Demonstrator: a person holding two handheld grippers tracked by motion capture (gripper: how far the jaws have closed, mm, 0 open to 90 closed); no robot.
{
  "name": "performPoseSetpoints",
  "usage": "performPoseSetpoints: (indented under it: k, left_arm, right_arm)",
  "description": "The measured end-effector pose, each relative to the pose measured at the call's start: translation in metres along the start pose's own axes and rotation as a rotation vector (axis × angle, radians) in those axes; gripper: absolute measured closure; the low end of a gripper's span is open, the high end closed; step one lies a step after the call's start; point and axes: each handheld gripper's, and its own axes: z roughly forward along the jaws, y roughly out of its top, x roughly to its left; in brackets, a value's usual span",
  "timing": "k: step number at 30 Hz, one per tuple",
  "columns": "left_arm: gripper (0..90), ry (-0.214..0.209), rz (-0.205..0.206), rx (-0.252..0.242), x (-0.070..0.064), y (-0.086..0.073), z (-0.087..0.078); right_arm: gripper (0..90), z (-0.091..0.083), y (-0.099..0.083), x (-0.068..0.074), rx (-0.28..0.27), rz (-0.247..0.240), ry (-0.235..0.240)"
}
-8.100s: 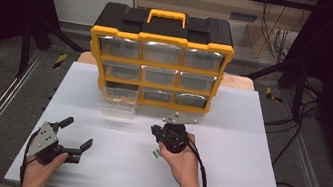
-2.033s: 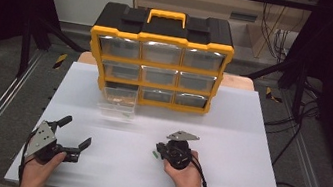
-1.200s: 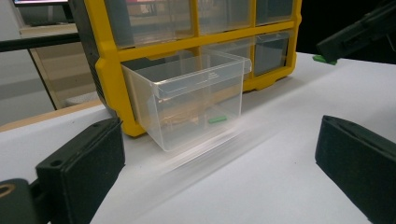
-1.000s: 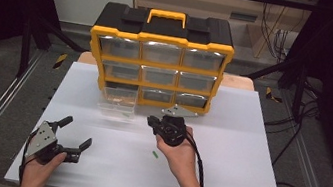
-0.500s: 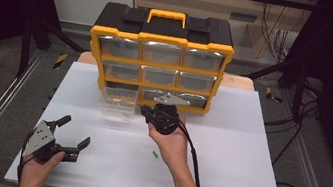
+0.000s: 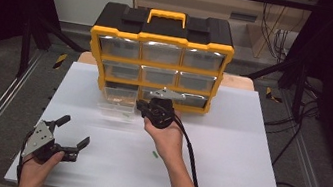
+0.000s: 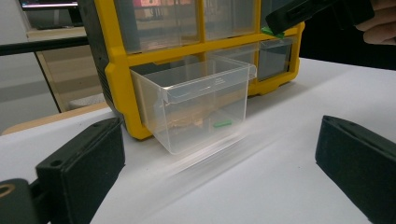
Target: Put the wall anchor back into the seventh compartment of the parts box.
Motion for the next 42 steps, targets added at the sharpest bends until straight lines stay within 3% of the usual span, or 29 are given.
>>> performPoseSetpoints:
  k: [8,31,42]
  left_arm:
    - [1.1,0.001,-0.001,-0.003,0.001,0.000,-0.001]
    - [1.1,0.004,-0.006,-0.005,0.001,0.000,-0.001]
    - [1.1,0.004,-0.005,-0.003,0.002,0.000,-0.002]
  right_arm:
    - [84.7,0.008,0.006,-0.001,-0.016,0.030,0.009]
    - [84.7,0.041,0.021,0.010,0.018,-0.008,-0.010]
    - [84.7,0.054,0.025,0.009,0.044,-0.013,-0.026]
